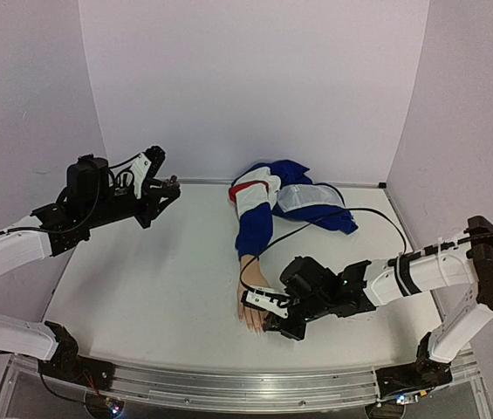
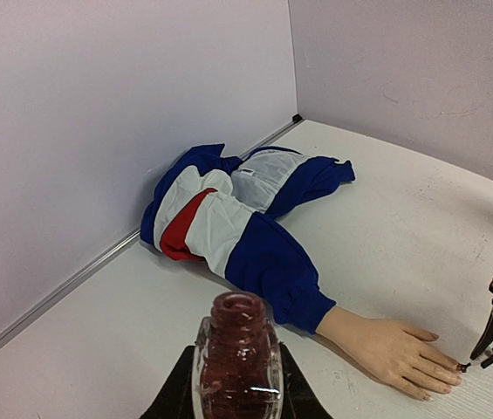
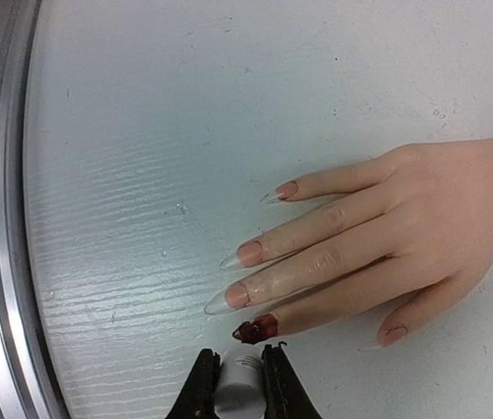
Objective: Paint the nails
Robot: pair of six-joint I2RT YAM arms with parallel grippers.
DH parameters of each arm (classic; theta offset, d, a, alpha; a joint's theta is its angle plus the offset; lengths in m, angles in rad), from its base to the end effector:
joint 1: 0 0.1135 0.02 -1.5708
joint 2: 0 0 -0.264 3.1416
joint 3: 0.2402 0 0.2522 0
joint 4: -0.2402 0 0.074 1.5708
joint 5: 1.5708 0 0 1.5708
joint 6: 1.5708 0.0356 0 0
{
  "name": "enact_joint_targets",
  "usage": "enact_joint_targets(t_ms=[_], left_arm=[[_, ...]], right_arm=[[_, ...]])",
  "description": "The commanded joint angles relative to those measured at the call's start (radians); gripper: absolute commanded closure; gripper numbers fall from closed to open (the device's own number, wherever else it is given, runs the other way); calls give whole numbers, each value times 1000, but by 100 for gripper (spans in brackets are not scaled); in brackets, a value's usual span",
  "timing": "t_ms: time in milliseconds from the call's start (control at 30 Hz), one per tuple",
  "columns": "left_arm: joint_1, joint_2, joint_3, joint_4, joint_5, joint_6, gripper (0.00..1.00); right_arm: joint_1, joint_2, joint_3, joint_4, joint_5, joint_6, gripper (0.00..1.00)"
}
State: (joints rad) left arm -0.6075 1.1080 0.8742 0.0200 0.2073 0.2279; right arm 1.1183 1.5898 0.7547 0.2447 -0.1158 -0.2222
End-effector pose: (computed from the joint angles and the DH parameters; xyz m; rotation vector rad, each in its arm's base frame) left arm 0.2099 -0.1548 0.3283 0.8666 1.5811 -0.4568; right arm 0.1383 0.2939 0.1752 -1.4371 1.7021 0.6310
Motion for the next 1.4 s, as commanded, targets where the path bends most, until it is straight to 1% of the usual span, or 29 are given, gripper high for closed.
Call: enact_joint_targets(t_ms=[0, 767, 967, 1133, 1233, 1367], left_arm=[[5, -20, 31, 67, 14, -12, 100], [4, -20, 30, 66, 19, -14, 100], [5, -20, 31, 67, 21, -15, 100], [5, -16, 31, 66, 20, -13, 100], [5, -14, 31, 67, 20, -13, 100], [5, -14, 31, 67, 20, -14, 100]], right_arm=[[7, 4, 43, -36, -16, 14, 100], [9, 3, 48, -61, -49, 26, 100], [8, -37, 26, -44, -61, 24, 100], [8, -117, -21, 26, -9, 30, 100], [8, -111, -23, 33, 32, 27, 100], [8, -78, -7, 35, 34, 23, 100]])
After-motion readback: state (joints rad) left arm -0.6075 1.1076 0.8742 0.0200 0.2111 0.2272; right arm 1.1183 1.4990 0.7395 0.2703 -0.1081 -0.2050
